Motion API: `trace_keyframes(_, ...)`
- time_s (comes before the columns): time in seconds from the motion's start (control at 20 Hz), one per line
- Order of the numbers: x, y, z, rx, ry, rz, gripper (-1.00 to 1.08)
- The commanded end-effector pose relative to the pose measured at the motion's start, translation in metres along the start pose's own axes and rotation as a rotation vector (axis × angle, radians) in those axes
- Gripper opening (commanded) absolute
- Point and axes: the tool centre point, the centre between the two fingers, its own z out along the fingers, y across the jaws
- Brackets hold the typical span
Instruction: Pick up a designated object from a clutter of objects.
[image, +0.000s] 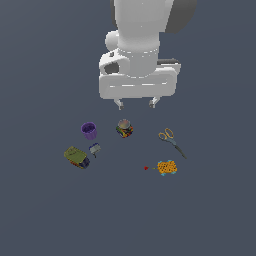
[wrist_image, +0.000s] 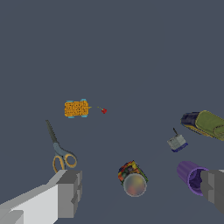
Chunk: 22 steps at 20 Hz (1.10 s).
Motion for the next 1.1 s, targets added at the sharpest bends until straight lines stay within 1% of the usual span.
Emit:
trace_keyframes(0.0, 0.000, 0.000, 0.000, 0.000, 0.000, 0.000, 1.00)
trace_keyframes(0.15, 0.000, -0.002, -0.002, 0.005, 0.002, 0.003, 1.00)
trace_keyframes(0.4, 0.000, -0.009, -0.011, 0.027, 0.011, 0.022, 1.00)
trace_keyframes(0.6, 0.000, -0.010, -0.013, 0.029, 0.012, 0.027, 1.00)
trace_keyframes(0.8, -0.001, -0.008, -0.007, 0.026, 0.010, 0.013, 1.00)
trace_keyframes(1.05, -0.006, -0.004, 0.010, 0.022, 0.007, -0.026, 1.00)
